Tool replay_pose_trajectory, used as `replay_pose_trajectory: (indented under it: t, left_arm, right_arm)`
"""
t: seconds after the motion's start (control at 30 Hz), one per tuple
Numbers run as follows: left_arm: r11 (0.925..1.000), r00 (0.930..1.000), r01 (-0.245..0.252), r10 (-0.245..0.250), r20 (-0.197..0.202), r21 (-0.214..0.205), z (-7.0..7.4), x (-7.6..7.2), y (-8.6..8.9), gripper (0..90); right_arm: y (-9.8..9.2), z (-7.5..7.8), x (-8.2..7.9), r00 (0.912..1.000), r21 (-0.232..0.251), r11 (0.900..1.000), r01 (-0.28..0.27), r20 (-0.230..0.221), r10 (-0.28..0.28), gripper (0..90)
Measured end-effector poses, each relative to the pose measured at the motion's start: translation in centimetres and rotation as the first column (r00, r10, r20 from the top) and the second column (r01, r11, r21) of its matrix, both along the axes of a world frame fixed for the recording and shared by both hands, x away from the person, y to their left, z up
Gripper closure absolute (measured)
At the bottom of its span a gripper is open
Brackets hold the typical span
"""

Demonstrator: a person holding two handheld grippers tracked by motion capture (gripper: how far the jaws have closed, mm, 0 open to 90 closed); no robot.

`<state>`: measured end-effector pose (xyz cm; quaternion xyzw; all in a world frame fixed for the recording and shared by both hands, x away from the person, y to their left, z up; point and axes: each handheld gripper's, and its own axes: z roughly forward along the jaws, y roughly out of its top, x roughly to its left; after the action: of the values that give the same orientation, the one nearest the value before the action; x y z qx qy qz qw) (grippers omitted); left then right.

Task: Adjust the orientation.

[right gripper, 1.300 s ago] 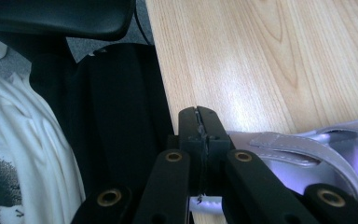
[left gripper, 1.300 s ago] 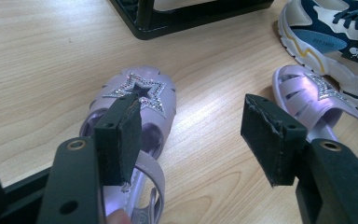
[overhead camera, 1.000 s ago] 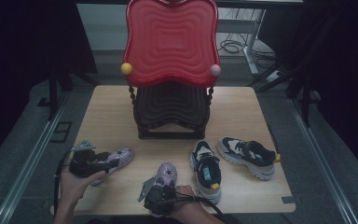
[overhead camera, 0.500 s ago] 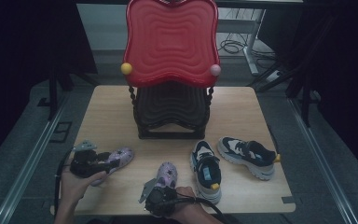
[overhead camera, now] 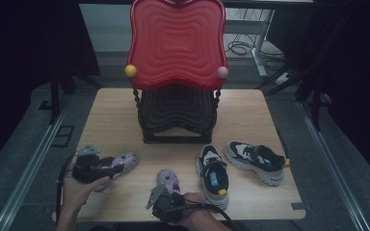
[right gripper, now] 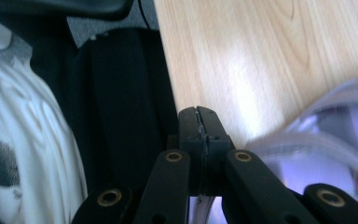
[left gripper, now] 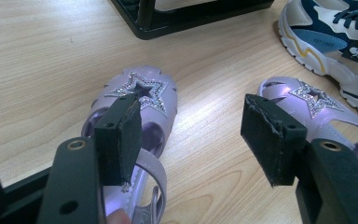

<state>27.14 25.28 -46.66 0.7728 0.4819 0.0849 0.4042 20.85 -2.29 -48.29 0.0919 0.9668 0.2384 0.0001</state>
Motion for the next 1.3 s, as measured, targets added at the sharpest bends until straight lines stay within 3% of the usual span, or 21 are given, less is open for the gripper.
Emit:
replay_pose_trajectory:
  t: [0.23, 0.43, 0.57, 0.87, 1.13, 1.3]
  left_arm:
    - [1.0, 1.0, 0.004, -0.004, -0.002, 0.0, -0.1, 0.0, -0.2, 38.7]
    - [1.0, 1.0, -0.001, 0.001, -0.002, -0.003, -0.1, 0.0, -0.1, 38.7]
    - [1.0, 1.0, 0.002, -0.002, -0.003, -0.001, -0.1, 0.0, -0.2, 38.7]
    - [1.0, 1.0, 0.004, -0.004, -0.006, 0.002, -0.1, 0.1, -0.3, 38.7]
    - [1.0, 1.0, 0.005, -0.005, -0.005, 0.003, -0.1, 0.0, -0.2, 38.7]
    - [1.0, 1.0, 0.004, -0.004, 0.005, 0.0, 0.1, -0.2, -0.3, 38.7]
  right_arm:
    - [-1.4, 0.1, -0.5, 0.9999, -0.044, 0.9989, 0.016, 0.002, -0.016, 90.0]
    - [-2.9, 0.3, -0.3, 0.9988, -0.049, 0.9975, 0.05, 0.003, -0.05, 90.0]
    - [-3.8, 0.0, -0.3, 0.9973, -0.082, 0.994, 0.072, 0.023, -0.07, 90.0]
    - [-5.3, 0.1, 0.1, 0.9931, -0.074, 0.9905, 0.116, 0.03, -0.114, 90.0]
    - [-5.3, 0.4, 0.0, 0.9953, -0.02, 0.9952, 0.095, 0.02, -0.095, 90.0]
    - [-5.6, 1.4, 0.1, 0.9945, 0.067, 0.9931, 0.096, 0.034, -0.099, 90.0]
